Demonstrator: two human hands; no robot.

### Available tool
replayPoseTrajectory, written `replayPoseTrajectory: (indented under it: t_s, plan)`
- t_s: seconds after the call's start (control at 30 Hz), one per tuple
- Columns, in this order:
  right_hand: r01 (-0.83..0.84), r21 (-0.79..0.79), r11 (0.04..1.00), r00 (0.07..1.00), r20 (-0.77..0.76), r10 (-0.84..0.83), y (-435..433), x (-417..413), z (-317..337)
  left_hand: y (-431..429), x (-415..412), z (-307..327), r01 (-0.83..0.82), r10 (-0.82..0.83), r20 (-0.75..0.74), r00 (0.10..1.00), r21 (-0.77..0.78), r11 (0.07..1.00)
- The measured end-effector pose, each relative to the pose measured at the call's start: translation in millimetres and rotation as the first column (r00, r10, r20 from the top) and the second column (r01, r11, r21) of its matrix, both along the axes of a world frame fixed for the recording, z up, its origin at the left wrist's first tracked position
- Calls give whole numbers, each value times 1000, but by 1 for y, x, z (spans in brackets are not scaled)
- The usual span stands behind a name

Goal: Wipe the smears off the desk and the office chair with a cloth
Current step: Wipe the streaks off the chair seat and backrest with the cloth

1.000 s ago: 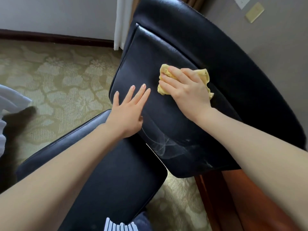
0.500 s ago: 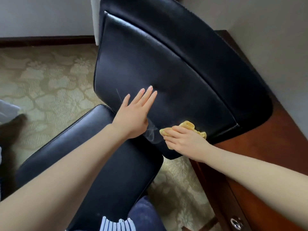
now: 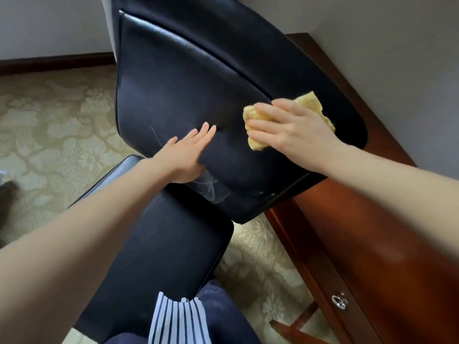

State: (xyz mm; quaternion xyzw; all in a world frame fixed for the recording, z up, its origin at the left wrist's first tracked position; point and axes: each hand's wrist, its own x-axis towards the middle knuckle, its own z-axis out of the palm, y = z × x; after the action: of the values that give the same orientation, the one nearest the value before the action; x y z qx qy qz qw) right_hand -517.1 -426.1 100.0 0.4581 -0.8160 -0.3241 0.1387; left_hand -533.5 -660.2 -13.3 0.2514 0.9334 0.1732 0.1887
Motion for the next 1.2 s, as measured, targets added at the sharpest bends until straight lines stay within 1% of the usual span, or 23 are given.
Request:
replayPoseTrajectory:
  t_s: [0.07,0.17,0.2,0.3,0.4,0.47,0.57,0.63,0.67,0.73,0.8,0.87,0.93,1.03,1.13,1.2]
  plan:
    - [4,-37,999,1000,-29,-6,-16,-17,-3,-6,-3,5,21,-22,-9,1000,-24,999]
    - [22,-215,976,1000,5,-22,-38,-31,-16,-14,-2,12,24,-25,-27,999,-43,999]
    - [33,-261,965,999,4,-33,-44,-33,-24,-15,-1,14,18,-20,-27,999,-43,999]
    - [42,-329,943,999,-13,-49,-54,-29,-53,-17,6,14,-40,39,-48,998,-15,999]
    - [57,-257,965,998,49,-46,-50,-8,-87,-16,20,7,-163,167,-69,984,56,985]
    - [77,-216,973,992,115,-53,-38,18,-111,-14,34,-1,-209,215,-68,974,78,975]
    - [102,-133,986,973,219,-72,-13,58,-138,-6,52,-13,-181,186,-70,980,81,980]
    - [132,-51,990,963,245,-116,4,79,-147,4,61,-17,-119,130,-120,984,98,988]
    - [140,-30,990,960,250,-129,12,87,-148,10,65,-18,-89,106,-152,983,117,989]
    - [148,-36,988,962,238,-135,27,99,-142,25,70,-20,-24,53,-193,980,151,988]
    - [148,-87,985,974,184,-131,42,108,-132,40,74,-22,16,13,-167,986,168,986]
    - [170,-151,974,977,153,-147,54,113,-118,53,75,-26,12,8,-123,992,159,987]
    - [184,-189,965,980,116,-164,59,111,-100,62,74,-29,-10,23,-111,994,121,993]
    - [185,-236,954,983,50,-178,61,101,-74,64,72,-30,-25,36,-135,990,84,996]
    - [164,-304,938,983,-24,-180,57,82,-50,58,65,-30,5,6,-144,990,73,997]
    - [150,-346,926,983,-44,-176,48,67,-37,54,61,-29,19,-8,-141,990,77,997]
